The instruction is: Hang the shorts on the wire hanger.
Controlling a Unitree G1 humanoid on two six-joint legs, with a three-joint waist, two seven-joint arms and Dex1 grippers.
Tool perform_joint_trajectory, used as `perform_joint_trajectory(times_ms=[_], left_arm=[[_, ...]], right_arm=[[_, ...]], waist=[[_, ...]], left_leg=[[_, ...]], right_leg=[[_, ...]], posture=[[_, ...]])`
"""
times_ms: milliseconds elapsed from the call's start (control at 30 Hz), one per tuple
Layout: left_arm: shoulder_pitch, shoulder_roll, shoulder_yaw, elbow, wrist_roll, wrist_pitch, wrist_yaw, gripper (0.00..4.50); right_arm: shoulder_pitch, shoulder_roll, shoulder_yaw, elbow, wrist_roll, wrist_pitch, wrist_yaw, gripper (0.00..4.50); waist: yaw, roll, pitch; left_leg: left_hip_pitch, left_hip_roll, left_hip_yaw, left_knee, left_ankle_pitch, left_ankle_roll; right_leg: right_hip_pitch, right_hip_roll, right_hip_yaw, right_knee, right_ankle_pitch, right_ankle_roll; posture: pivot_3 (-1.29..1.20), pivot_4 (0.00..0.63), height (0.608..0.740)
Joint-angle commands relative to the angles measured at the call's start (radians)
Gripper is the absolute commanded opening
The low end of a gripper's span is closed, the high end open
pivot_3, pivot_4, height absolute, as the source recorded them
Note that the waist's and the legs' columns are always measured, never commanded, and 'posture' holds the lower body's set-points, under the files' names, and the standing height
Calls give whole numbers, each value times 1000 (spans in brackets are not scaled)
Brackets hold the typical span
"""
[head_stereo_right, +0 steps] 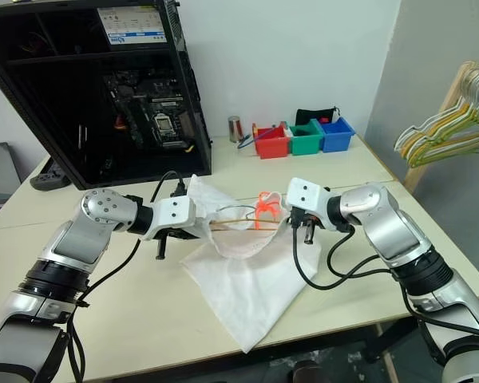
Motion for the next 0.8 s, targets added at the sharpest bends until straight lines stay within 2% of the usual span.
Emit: perform_joint_trajectory(times_ms=[33, 333, 433, 533, 667, 800], left_arm=[[-33, -16, 13, -24, -16, -12, 21, 0], [-47, -20, 13, 16, -12, -38, 30, 0], [-51, -33, 11, 14, -16, -37, 38, 0], [-56, -43, 12, 14, -20, -32, 40, 0], [-55, -47, 12, 16, -17, -33, 44, 0], [-45, -42, 17, 0, -21, -24, 48, 0]], right_arm=[[-21, -58, 5, -31, -44, -108, 56, 667], [-25, -157, -42, -64, -29, -141, 173, 3011], [-18, -165, -29, -53, -47, -129, 192, 3733], [-20, -127, 6, 40, -99, -115, 156, 4405], [-55, -44, 21, 157, -136, -134, 112, 4470], [-74, -15, 61, 240, -190, -216, 116, 4470]], waist=[[0, 0, 0], [0, 0, 0], [-1, 0, 0], [-1, 0, 0], [-3, 0, 0], [-2, 0, 0]], left_leg=[[0, 0, 0, 0, 0, 0], [0, 0, 0, 0, 0, 0], [0, 0, 1, 0, 0, 0], [0, 0, 0, 0, 0, 0], [0, 0, 1, 0, 0, 0], [0, 0, 1, 0, 0, 0]], right_leg=[[0, 0, 0, 0, 0, 0], [0, 0, 0, -1, -1, 2], [0, 0, 0, -1, -2, 3], [0, 0, 0, -1, -2, 3], [0, 0, 0, 0, 0, 0], [0, 0, 0, 0, 0, 0]], posture=[[-125, 0, 740], [-135, 0, 740], [-136, 0, 740], [-133, 0, 740], [-124, 0, 740], [-102, 0, 740]])
